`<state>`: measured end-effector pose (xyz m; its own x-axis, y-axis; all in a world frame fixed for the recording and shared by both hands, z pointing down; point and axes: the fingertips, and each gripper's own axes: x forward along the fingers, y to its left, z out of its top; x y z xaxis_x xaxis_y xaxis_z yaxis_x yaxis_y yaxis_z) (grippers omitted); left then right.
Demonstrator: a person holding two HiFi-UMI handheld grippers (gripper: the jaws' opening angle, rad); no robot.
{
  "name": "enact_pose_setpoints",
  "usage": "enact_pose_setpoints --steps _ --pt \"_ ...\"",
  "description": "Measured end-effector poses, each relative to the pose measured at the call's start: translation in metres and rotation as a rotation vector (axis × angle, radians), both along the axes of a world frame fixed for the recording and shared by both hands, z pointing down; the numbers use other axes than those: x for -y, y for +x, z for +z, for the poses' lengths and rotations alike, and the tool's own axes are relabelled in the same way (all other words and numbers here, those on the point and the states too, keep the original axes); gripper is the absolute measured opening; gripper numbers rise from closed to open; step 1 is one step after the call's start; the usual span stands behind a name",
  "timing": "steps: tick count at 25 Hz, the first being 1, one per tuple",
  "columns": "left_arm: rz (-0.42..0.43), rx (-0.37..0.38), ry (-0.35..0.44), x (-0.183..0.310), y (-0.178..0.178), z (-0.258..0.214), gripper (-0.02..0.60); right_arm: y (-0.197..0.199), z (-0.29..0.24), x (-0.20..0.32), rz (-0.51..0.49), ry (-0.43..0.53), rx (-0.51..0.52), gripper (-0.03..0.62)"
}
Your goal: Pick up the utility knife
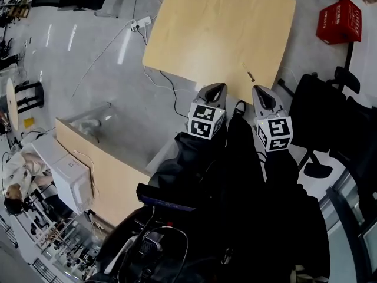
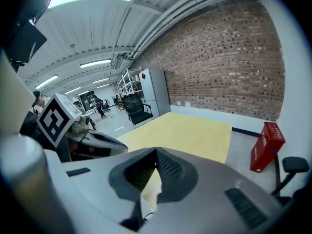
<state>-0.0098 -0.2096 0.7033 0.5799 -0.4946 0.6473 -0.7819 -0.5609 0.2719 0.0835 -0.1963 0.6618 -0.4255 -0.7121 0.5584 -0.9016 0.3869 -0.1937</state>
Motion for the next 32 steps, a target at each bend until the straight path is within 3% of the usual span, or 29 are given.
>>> enact_pose_setpoints --steps 10,20,26,32 --pt "-0.008 0.022 -0.111 -0.010 -0.016 0.047 0.000 -0.002 0.061 0.001 -0.058 -0.096 -0.052 0.005" --pt "-0.021 0.062 -0.148 -0.021 -0.035 0.075 0.000 0.000 0.115 0.011 -0.126 -0.160 -0.156 0.010" --pt "-0.027 0.073 -0.175 -0.029 -0.044 0.084 0.000 0.002 0.147 0.020 -0.164 -0.212 -0.228 0.067" --pt "-0.036 0.075 -0.179 -0.031 -0.046 0.091 0.000 0.010 0.172 0.029 -0.183 -0.266 -0.292 0.075"
